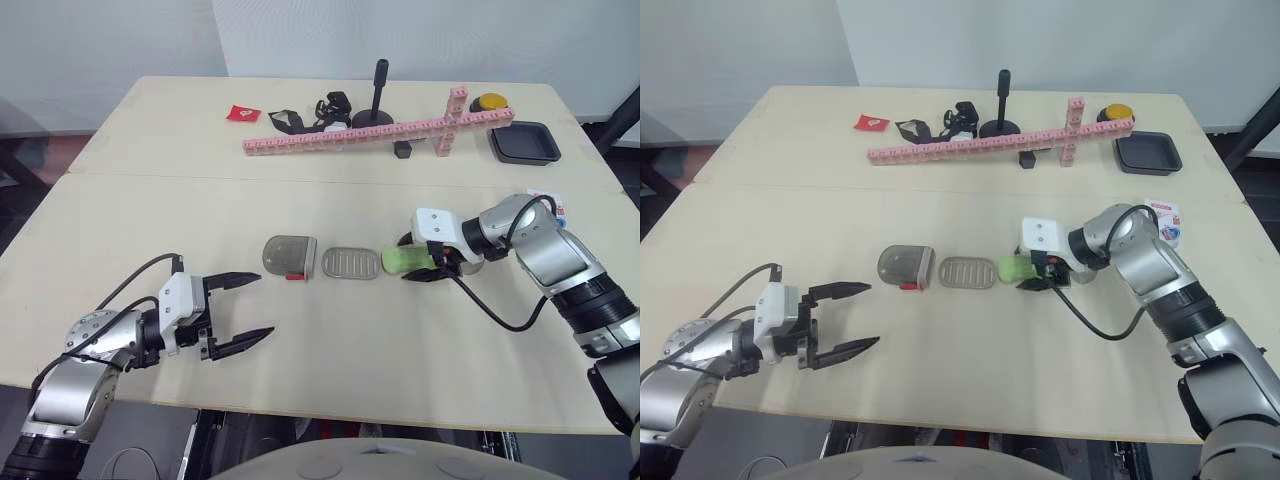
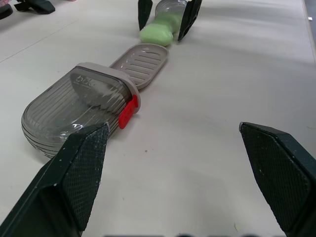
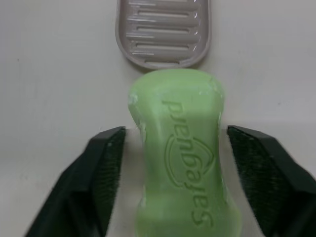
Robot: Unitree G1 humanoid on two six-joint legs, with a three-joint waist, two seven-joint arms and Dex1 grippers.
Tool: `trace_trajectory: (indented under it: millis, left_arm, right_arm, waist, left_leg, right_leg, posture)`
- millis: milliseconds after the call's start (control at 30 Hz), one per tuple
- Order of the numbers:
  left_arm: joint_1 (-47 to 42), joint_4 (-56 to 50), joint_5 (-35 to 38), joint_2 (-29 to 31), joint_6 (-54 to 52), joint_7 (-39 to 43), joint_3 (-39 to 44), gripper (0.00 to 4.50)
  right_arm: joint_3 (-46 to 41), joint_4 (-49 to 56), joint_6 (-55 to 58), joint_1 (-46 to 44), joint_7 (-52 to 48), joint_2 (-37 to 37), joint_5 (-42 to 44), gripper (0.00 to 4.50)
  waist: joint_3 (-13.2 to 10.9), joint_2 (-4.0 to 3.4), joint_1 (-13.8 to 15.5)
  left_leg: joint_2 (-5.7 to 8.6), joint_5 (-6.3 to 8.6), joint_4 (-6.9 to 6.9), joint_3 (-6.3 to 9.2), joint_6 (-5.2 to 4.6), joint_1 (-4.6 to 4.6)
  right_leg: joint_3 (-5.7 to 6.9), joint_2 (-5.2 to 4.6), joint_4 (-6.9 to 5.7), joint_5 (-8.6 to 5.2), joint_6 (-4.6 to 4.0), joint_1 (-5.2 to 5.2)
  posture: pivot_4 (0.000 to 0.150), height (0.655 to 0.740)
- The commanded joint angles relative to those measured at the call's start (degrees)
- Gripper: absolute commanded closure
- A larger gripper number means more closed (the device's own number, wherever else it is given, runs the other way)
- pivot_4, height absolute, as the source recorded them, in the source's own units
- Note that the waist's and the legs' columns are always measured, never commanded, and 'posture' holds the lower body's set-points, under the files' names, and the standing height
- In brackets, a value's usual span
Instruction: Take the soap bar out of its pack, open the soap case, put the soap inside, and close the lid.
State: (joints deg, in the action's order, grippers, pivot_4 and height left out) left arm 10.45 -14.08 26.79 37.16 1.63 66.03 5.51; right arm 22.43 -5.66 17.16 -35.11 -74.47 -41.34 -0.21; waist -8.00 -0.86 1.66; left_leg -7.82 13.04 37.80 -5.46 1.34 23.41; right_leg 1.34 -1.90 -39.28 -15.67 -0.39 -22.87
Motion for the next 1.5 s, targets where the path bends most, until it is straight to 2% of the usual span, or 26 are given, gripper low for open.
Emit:
trace_trajectory:
  millis: [33,67,300,400,567,733,1000,1433,1500]
  left_arm:
    - [-0.29,-1.69,0.51,0.11,-0.14,-0.42,-0.04,0.00]
    - [-0.38,-1.65,0.44,0.10,-0.17,-0.47,-0.13,0.00]
    - [-1.26,-0.52,0.12,0.19,-0.23,-0.80,0.11,0.00]
    - [-1.91,0.40,0.48,0.42,-0.88,-1.35,1.16,0.00]
    - [-2.84,1.87,0.28,0.69,-0.54,-1.65,2.07,0.00]
    - [-3.45,2.31,-0.50,-0.21,0.10,-2.84,1.45,0.00]
    - [-3.25,2.09,-0.59,-0.61,0.14,-2.84,0.68,0.00]
    - [-4.14,2.22,-1.08,-1.45,0.03,-3.69,0.01,0.00]
    - [-4.09,2.22,-1.13,-1.48,-0.02,-3.78,0.03,0.00]
  right_arm:
    - [-0.03,-0.65,-1.06,-0.49,-0.86,-0.96,-0.90,2.51]
    - [-0.08,-0.74,-1.14,-0.44,-0.94,-0.91,-0.97,2.74]
    - [-1.50,0.47,-2.27,-1.17,-1.73,-0.25,0.59,2.74]
    - [-2.51,4.24,0.19,-2.78,-2.17,0.18,2.20,2.74]
    - [-2.03,12.74,10.75,-4.58,0.50,3.24,3.98,2.74]
    - [2.85,19.36,22.99,-3.50,9.01,10.99,1.75,2.74]
    - [7.08,19.42,26.27,-4.40,14.31,13.01,-0.63,2.74]
    - [8.72,17.57,23.52,-4.99,16.19,13.25,-1.16,2.74]
    - [8.77,17.66,23.85,-5.11,16.03,13.25,-0.89,1.71]
  waist:
    - [0.02,0.02,-0.01]
    - [0.02,0.03,-0.01]
    - [0.02,0.03,0.05]
    - [0.02,0.02,-0.03]
    - [0.02,0.02,-0.29]
    - [0.02,0.02,-0.11]
    - [0.02,0.02,0.15]
    - [0.02,0.02,-0.02]
    - [0.02,0.02,-0.03]
  left_leg:
    - [0.00,0.00,0.00,0.00,0.00,0.00]
    - [0.00,0.00,0.00,0.00,0.00,-0.03]
    - [0.00,0.00,0.01,0.00,0.00,-0.03]
    - [0.00,0.00,0.01,0.00,0.00,-0.02]
    - [-0.12,0.00,0.01,-0.02,0.00,-0.03]
    - [-0.20,-0.01,0.00,-0.02,0.02,-0.04]
    - [-0.10,-0.06,0.00,-0.04,0.13,-0.01]
    - [-0.11,-0.24,-0.03,-0.03,0.48,-0.02]
    - [-0.11,-0.24,-0.03,-0.03,0.49,-0.02]
  right_leg:
    - [0.00,0.00,0.00,0.00,0.00,0.00]
    - [0.00,0.00,0.00,0.00,0.00,0.03]
    - [0.00,0.00,-0.01,0.00,0.00,0.03]
    - [0.00,0.00,-0.01,0.00,0.00,0.02]
    - [0.00,0.10,-0.07,0.00,0.00,-0.04]
    - [0.05,0.15,-0.06,0.00,0.00,-0.06]
    - [0.01,0.08,-0.05,0.01,0.00,-0.06]
    - [0.01,0.09,-0.06,0.15,0.25,-0.06]
    - [0.02,0.09,-0.06,0.15,0.25,-0.05]
  posture:
    - [0.150,0.7330]
    - [0.150,0.7330]
    - [0.150,0.7330]
    - [0.150,0.7330]
    - [0.150,0.7330]
    - [0.150,0.7330]
    - [0.150,0.7330]
    - [0.150,0.7330]
    - [0.150,0.7330]
